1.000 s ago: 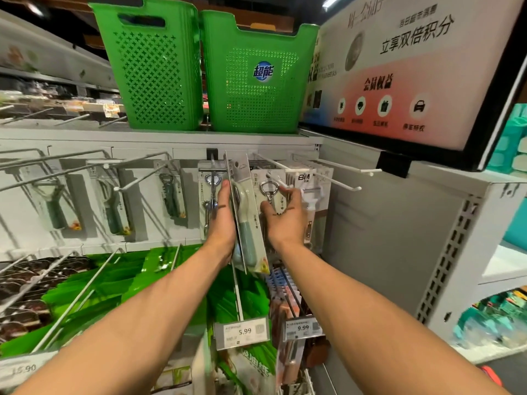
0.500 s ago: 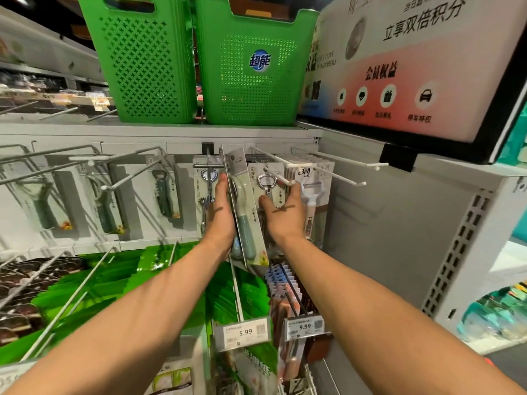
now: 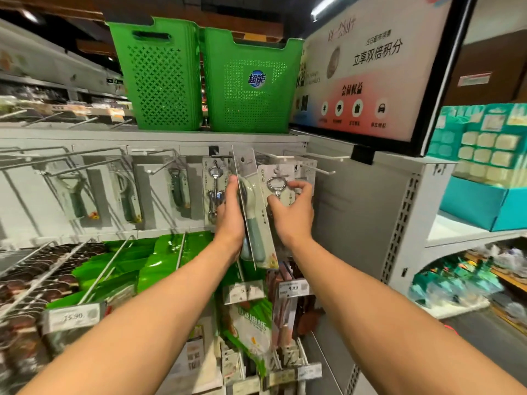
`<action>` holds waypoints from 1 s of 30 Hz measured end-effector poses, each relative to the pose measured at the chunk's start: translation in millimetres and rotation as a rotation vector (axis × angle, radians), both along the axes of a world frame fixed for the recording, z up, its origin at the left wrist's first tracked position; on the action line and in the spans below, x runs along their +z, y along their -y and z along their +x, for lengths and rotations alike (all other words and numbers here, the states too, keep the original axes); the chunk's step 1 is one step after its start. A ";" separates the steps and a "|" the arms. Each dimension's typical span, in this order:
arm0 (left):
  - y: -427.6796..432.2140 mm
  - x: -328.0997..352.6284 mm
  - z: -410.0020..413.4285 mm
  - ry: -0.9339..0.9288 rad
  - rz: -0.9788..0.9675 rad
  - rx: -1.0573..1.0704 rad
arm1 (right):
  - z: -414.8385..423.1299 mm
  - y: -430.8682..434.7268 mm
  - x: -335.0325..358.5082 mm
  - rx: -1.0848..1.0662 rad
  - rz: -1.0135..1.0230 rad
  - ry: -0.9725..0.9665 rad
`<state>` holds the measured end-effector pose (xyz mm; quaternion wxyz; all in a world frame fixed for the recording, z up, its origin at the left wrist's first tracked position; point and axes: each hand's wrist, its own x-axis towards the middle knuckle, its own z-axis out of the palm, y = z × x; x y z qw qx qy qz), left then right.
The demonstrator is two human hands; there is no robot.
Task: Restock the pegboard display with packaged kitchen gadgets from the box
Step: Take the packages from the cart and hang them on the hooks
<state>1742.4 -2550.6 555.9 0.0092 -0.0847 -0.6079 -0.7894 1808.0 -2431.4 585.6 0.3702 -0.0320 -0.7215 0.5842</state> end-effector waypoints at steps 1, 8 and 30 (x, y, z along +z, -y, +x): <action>-0.4 -0.2 3.8 -0.001 -0.002 0.013 | 7.1 -0.3 1.1 -0.004 -0.001 0.004; 4.2 8.5 46.5 -0.041 0.046 -0.065 | 44.0 10.8 11.2 -0.014 -0.028 -0.005; 29.9 21.9 104.6 -0.074 0.126 0.075 | 83.0 39.7 17.5 0.068 -0.068 0.003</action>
